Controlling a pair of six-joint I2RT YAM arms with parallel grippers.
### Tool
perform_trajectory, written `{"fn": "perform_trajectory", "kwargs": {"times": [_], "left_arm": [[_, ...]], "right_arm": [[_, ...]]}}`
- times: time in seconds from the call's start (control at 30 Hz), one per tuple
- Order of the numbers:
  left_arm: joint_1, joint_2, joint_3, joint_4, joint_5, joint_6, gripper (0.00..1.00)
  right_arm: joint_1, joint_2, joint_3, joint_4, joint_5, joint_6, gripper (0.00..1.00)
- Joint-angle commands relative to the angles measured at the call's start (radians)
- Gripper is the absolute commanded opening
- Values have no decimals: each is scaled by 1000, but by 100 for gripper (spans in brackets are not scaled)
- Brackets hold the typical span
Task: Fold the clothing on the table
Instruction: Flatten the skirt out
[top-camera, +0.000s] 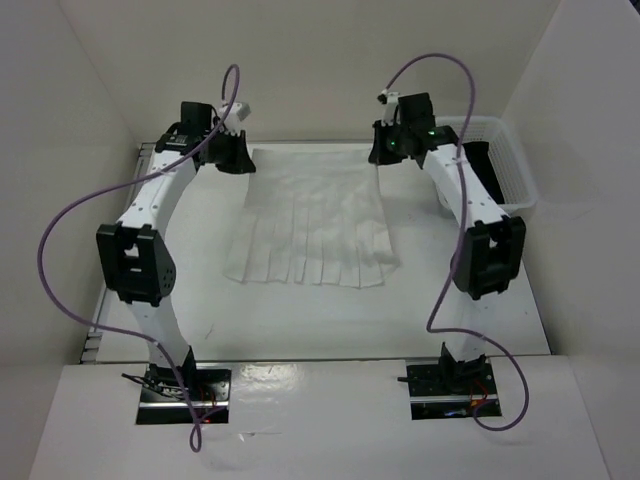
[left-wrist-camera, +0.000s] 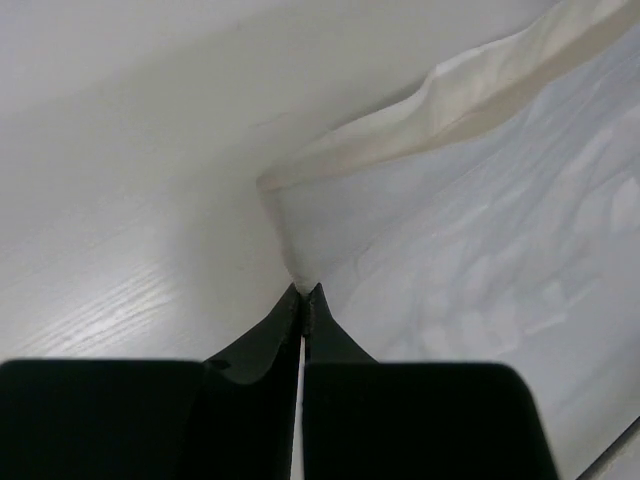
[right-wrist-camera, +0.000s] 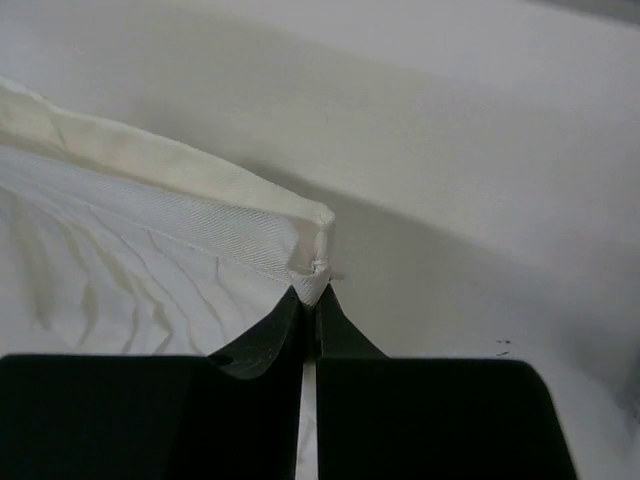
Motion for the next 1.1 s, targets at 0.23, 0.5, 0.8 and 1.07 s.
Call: {"fn": "perform_trajectory", "kwargs": {"times": [0.23,0.5,0.8,1.07], "left_arm": [[31,-327,75,-172,-82,118,0],[2,-538,52,-322,59,283,0],[-10,-646,-14,-473,218,397,0],[-10,-449,-249,-298,229,377,0]], "right_arm": [[-74,-397,-99,-71,45,-140,0],[-83,-619,-148,-268,-359,-370,0],[-132,-692,-136,-472,-587,-574,0],[-132,-535,-303,-294,-549,-479,0]]}}
